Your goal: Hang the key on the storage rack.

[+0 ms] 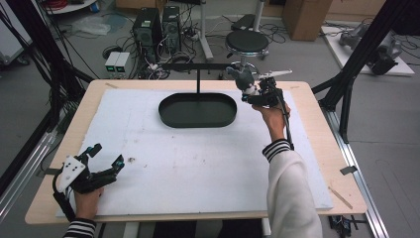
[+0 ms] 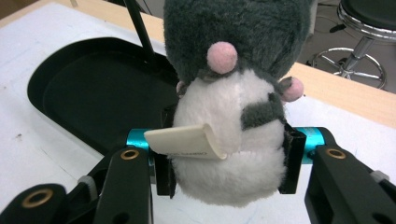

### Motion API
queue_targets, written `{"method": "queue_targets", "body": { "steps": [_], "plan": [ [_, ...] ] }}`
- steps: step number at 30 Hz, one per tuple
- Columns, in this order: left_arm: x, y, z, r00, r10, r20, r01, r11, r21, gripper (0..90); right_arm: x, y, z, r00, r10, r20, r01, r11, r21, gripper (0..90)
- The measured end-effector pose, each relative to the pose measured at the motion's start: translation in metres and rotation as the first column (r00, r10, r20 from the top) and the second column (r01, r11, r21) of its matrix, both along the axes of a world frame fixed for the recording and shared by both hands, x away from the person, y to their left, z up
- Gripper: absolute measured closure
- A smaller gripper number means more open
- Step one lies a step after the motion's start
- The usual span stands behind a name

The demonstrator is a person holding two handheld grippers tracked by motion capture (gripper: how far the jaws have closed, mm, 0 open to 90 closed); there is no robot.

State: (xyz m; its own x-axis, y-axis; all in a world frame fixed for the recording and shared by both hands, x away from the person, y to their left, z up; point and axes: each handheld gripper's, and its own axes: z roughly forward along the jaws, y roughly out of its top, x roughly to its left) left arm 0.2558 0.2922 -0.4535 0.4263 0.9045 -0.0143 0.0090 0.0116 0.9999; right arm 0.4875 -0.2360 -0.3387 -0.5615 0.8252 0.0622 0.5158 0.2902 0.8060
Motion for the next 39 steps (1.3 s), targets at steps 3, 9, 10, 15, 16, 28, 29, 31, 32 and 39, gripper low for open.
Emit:
{"method": "queue_targets", "body": {
  "steps": [3,9,10,15,16,28,29,31,32,39],
  "plan": [
    [0.000,0.000,0.000,1.0000,-0.001,0.001,0.001,1.0000,-0.001,12.6,0.001,0.001,-0.003,0.9998,-0.001,-0.018,0.001,1.0000,-0.003,52.7],
    [0.000,0.000,0.000,1.0000,0.000,0.002,0.000,1.0000,-0.002,12.6,0.003,0.001,-0.013,0.9991,-0.003,-0.043,0.002,1.0000,-0.008,52.7],
    [0.000,0.000,0.000,1.0000,0.000,0.002,0.000,1.0000,-0.001,12.6,0.003,0.000,-0.017,0.9990,-0.002,-0.045,0.002,1.0000,-0.003,52.7],
    [0.000,0.000,0.000,1.0000,0.000,0.002,0.000,1.0000,-0.002,12.6,0.005,0.004,-0.021,0.9978,0.006,-0.066,-0.007,0.9998,-0.019,52.6],
    [0.000,0.000,0.000,1.0000,0.000,0.003,0.000,1.0000,-0.003,12.6,0.005,0.005,-0.021,0.9978,0.006,-0.066,-0.007,0.9998,-0.020,52.6],
    [0.000,-0.001,0.000,1.0000,0.001,0.004,-0.001,1.0000,-0.002,12.6,0.008,0.016,-0.028,0.9964,0.031,-0.079,-0.035,0.9979,-0.054,14.1],
    [0.000,-0.001,0.000,1.0000,0.001,0.005,-0.001,1.0000,-0.001,12.6,0.007,0.016,-0.027,0.9968,0.027,-0.076,-0.031,0.9982,-0.052,9.5],
    [0.000,0.000,0.000,1.0000,0.000,0.002,0.000,1.0000,-0.003,12.6,0.005,0.016,-0.025,0.9974,0.021,-0.069,-0.023,0.9989,-0.040,4.3],
    [0.000,0.000,0.000,1.0000,0.001,0.001,-0.001,1.0000,-0.005,12.6,0.003,0.015,-0.023,0.9975,0.032,-0.063,-0.034,0.9988,-0.036,0.4],
    [-0.001,-0.001,0.000,1.0000,0.001,0.009,-0.001,1.0000,0.004,12.6,-0.025,-0.004,-0.009,0.9921,0.108,0.064,-0.111,0.9926,0.048,0.5]
  ]
}}
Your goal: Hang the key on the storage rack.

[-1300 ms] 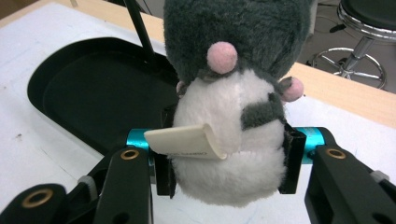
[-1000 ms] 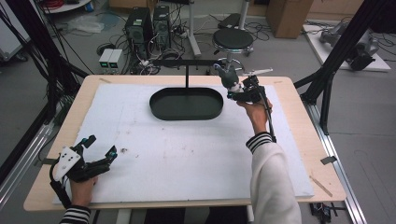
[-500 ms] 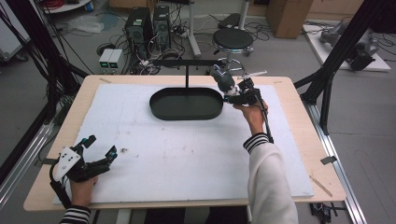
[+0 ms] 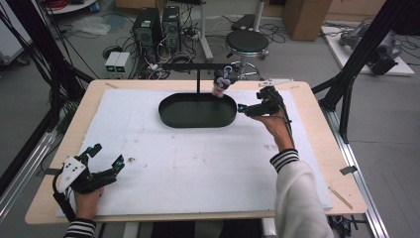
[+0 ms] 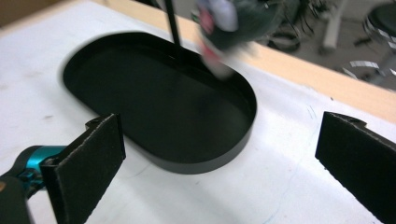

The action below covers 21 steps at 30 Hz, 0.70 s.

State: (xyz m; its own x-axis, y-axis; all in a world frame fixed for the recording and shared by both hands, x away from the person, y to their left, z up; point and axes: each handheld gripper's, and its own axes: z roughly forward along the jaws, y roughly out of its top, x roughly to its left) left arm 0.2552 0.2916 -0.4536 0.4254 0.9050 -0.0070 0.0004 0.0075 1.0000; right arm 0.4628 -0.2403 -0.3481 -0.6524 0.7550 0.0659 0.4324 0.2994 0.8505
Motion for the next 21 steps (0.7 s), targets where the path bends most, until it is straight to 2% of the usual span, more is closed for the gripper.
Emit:
{"method": "queue_targets", "body": {
  "steps": [2,3,4,5,8,9,11,13,14,15,17,18,21],
  "plan": [
    [0.000,0.000,0.000,1.0000,0.000,0.003,0.000,1.0000,-0.001,12.6,-0.005,-0.003,0.001,0.9999,0.008,0.011,-0.008,0.9999,0.006,0.4],
    [0.000,0.000,0.000,1.0000,0.000,0.003,0.000,1.0000,-0.001,12.6,-0.019,-0.015,0.002,0.9981,0.030,0.054,-0.032,0.9989,0.034,0.4],
    [0.000,0.000,0.000,1.0000,0.000,-0.002,0.000,1.0000,0.000,12.6,-0.026,-0.020,0.002,0.9963,0.038,0.077,-0.042,0.9980,0.047,0.4],
    [0.000,0.000,0.000,1.0000,0.000,-0.002,0.000,1.0000,0.000,12.6,-0.026,-0.020,0.002,0.9963,0.038,0.077,-0.042,0.9980,0.047,0.4],
    [0.000,0.000,0.000,1.0000,0.000,0.001,0.000,1.0000,0.002,12.6,-0.052,-0.043,-0.002,0.9890,0.032,0.144,-0.044,0.9957,0.081,0.4],
    [0.000,0.000,0.000,1.0000,0.000,0.003,0.000,1.0000,0.001,12.6,-0.052,-0.043,-0.002,0.9890,0.032,0.144,-0.044,0.9957,0.081,0.4],
    [0.000,0.000,0.000,1.0000,0.000,0.001,0.000,1.0000,0.000,12.6,-0.069,-0.058,-0.008,0.9863,0.015,0.164,-0.031,0.9951,0.094,0.4],
    [0.000,0.000,0.000,1.0000,-0.001,0.000,0.001,1.0000,0.003,12.6,-0.073,-0.062,-0.009,0.9885,0.008,0.151,-0.022,0.9960,0.087,0.4],
    [0.000,0.000,0.000,1.0000,-0.002,-0.001,0.002,1.0000,0.004,12.6,-0.078,-0.065,-0.011,0.9872,0.000,0.159,-0.015,0.9958,0.090,0.5],
    [0.000,-0.001,0.000,1.0000,-0.001,-0.002,0.001,1.0000,0.002,12.6,-0.085,-0.068,-0.013,0.9826,0.002,0.186,-0.022,0.9941,0.106,0.5],
    [0.000,-0.001,0.000,1.0000,-0.002,-0.001,0.002,1.0000,0.002,12.6,-0.096,-0.073,-0.019,0.9800,0.005,0.199,-0.031,0.9912,0.129,0.5],
    [0.000,-0.001,0.000,1.0000,-0.002,-0.001,0.002,1.0000,0.005,12.6,-0.106,-0.077,-0.027,0.9764,0.004,0.216,-0.036,0.9888,0.145,0.5],
    [0.000,-0.001,0.000,1.0000,-0.002,0.002,0.002,1.0000,0.008,12.6,-0.116,-0.081,-0.036,0.9682,-0.011,0.250,-0.027,0.9883,0.150,0.5]
  ]
}}
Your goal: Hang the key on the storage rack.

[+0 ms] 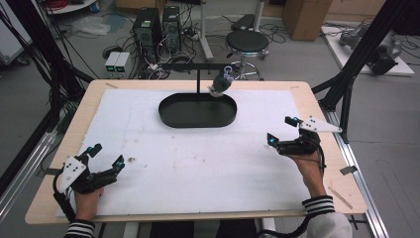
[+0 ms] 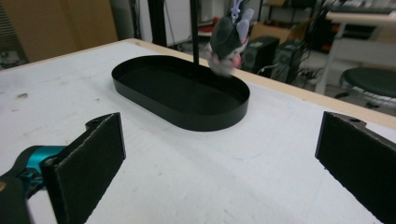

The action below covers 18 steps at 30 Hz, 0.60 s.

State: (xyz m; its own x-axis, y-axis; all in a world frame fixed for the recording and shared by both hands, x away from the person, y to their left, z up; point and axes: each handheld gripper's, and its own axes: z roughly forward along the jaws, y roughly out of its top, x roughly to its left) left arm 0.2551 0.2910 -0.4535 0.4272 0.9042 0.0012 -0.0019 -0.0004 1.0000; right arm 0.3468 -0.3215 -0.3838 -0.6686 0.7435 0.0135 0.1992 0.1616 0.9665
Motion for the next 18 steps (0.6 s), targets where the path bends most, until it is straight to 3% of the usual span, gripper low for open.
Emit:
{"method": "queue_targets", "body": {
  "steps": [1,5,6,8,11,15,18],
  "plan": [
    [0.000,0.000,0.000,1.0000,0.000,0.000,0.000,1.0000,0.000,12.6,-0.008,-0.004,-0.009,0.9997,-0.012,0.022,0.012,0.9995,0.029,0.5],
    [0.000,0.000,0.000,1.0000,0.001,0.001,-0.001,1.0000,-0.001,12.6,-0.018,-0.010,-0.022,0.9985,-0.032,0.045,0.029,0.9979,0.058,0.5],
    [0.000,0.000,0.000,1.0000,0.001,0.000,-0.001,1.0000,-0.001,12.6,-0.024,-0.012,-0.028,0.9969,-0.038,0.069,0.033,0.9972,0.067,0.5],
    [0.000,0.000,0.000,1.0000,0.000,0.000,0.000,1.0000,0.000,12.6,-0.026,-0.012,-0.030,0.9965,-0.037,0.075,0.031,0.9968,0.073,0.5],
    [0.000,0.000,0.000,1.0000,0.002,-0.001,-0.002,1.0000,0.002,12.6,-0.040,-0.013,-0.044,0.9912,-0.027,0.130,0.014,0.9949,0.100,0.5],
    [0.000,0.000,0.000,1.0000,0.001,-0.001,-0.001,1.0000,0.004,12.6,-0.045,-0.013,-0.056,0.9895,-0.022,0.143,0.007,0.9942,0.107,0.5],
    [0.000,0.000,0.000,1.0000,0.001,0.001,-0.001,1.0000,0.003,12.6,-0.046,-0.012,-0.065,0.9924,-0.023,0.121,0.011,0.9954,0.095,0.5]
  ]
}}
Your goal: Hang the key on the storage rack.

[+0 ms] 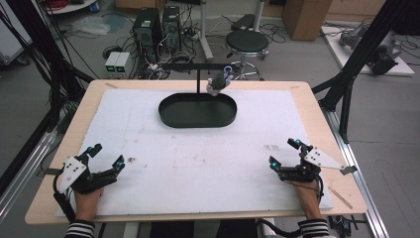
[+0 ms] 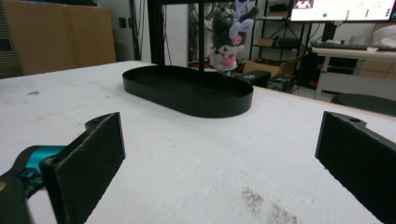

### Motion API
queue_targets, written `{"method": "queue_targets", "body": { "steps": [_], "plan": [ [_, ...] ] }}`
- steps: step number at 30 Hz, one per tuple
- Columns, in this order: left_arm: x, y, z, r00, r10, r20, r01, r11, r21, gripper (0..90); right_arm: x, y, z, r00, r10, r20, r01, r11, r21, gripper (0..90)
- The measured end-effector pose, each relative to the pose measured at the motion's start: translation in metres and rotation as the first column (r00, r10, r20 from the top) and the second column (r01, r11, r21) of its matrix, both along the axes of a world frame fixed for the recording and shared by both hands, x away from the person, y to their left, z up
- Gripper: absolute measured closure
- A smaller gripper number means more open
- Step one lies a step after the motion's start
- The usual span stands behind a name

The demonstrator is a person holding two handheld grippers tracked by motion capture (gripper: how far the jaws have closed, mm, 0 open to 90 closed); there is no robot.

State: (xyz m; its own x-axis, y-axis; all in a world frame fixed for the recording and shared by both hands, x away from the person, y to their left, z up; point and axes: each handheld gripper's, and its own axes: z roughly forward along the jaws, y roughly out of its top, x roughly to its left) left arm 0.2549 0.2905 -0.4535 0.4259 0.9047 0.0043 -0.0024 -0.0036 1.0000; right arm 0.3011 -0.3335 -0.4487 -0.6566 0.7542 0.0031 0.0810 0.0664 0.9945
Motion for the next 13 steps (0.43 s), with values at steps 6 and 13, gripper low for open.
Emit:
{"method": "queue_targets", "body": {
  "steps": [6,13],
  "plan": [
    [-0.0001,-0.0002,0.0000,1.0000,-0.001,0.000,0.001,1.0000,0.002,12.6,-0.0022,0.0003,-0.0016,0.9997,-0.017,0.019,0.017,0.9999,0.002,0.5],
    [0.0000,0.0003,0.0000,1.0000,0.000,-0.001,0.000,1.0000,0.001,12.6,-0.0045,0.0010,-0.0027,0.9978,-0.035,0.057,0.035,0.9993,-0.009,0.6]
  ]
}}
